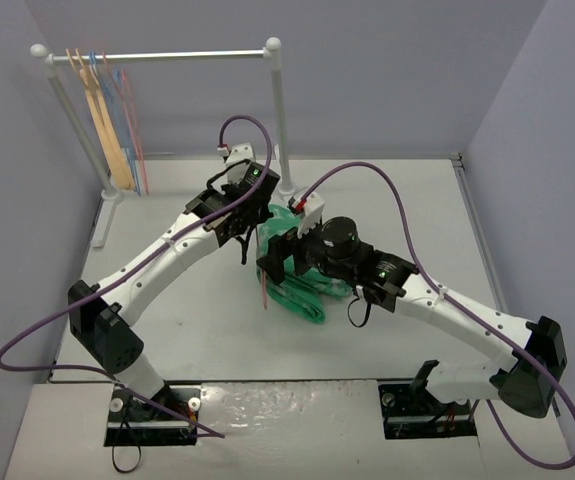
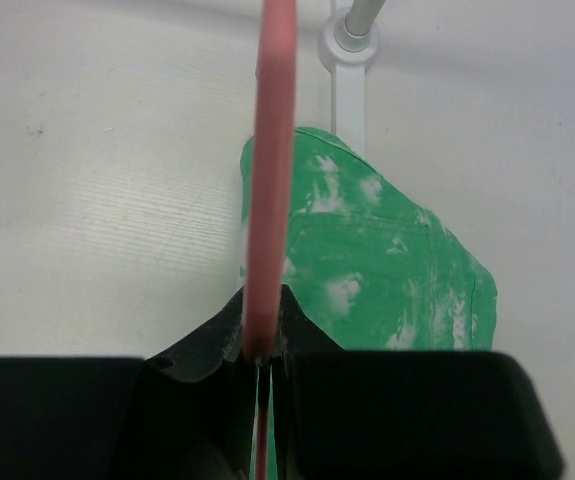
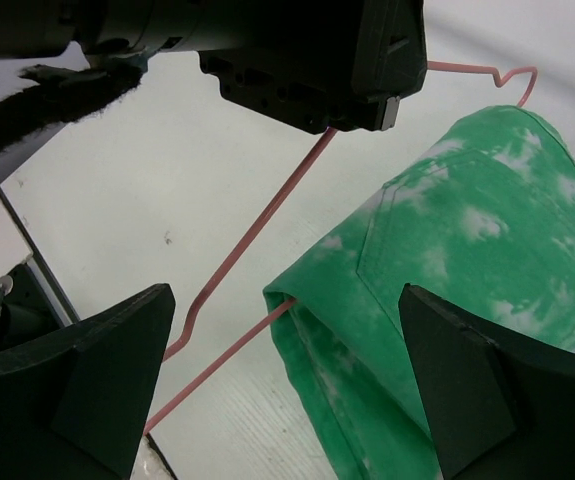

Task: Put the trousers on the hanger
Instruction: Place the hanger at the clothesline.

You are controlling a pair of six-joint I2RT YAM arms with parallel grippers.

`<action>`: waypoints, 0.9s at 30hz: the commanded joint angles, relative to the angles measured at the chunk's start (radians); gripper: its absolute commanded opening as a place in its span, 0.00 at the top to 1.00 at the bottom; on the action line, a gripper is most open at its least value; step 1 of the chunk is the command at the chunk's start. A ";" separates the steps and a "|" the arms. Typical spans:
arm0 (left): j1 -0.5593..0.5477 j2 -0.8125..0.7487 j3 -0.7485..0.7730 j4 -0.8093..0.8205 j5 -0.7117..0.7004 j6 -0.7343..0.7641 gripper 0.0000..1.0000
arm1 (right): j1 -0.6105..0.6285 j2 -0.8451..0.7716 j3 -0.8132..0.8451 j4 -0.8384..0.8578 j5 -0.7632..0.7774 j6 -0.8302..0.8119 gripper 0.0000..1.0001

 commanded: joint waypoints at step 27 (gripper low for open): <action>0.144 -0.443 0.085 0.313 0.209 0.657 1.00 | -0.165 -0.300 0.032 -0.172 0.221 -0.076 0.00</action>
